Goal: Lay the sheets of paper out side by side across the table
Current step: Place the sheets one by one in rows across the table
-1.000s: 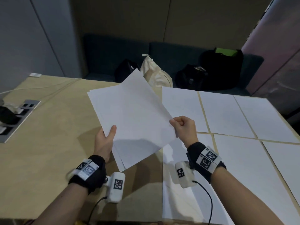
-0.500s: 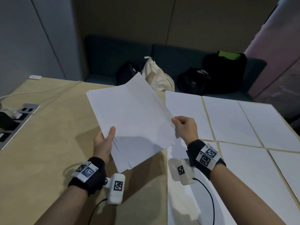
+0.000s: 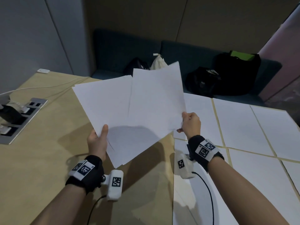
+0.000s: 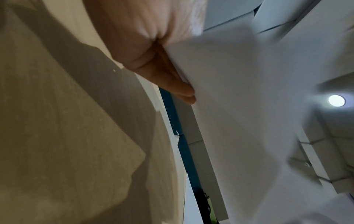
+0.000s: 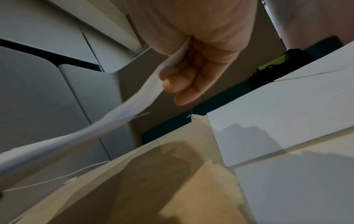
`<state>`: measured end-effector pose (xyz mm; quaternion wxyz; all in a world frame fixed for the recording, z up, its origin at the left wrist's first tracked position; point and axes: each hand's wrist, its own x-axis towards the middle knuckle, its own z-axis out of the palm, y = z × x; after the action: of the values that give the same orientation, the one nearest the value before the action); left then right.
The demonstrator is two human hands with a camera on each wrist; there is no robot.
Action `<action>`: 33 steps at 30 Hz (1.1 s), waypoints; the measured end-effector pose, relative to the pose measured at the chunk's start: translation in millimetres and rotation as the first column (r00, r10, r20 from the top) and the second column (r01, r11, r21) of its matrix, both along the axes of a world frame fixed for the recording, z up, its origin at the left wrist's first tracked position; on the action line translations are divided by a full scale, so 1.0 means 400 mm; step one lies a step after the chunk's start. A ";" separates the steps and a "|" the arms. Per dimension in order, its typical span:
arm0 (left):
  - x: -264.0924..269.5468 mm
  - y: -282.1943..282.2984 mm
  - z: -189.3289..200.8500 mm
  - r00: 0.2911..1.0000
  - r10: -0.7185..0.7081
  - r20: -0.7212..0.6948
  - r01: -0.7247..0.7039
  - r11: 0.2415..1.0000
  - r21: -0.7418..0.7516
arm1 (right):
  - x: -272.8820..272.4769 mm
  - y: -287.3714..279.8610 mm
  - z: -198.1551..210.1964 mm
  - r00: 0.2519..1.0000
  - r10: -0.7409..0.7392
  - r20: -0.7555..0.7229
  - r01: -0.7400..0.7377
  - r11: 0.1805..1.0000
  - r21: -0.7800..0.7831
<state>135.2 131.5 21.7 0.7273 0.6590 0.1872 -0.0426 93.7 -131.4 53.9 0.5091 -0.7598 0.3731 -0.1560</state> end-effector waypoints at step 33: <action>0.034 0.064 0.013 0.962 0.248 -0.112 -0.246 0.969 0.029 | 0.086 -0.007 -0.106 0.946 0.135 -0.296 -0.132 0.991 0.029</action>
<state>148.6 157.1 26.9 0.7100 0.6325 0.3095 0.0120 128.1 -134.1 11.6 0.4601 -0.7958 0.3937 -0.0033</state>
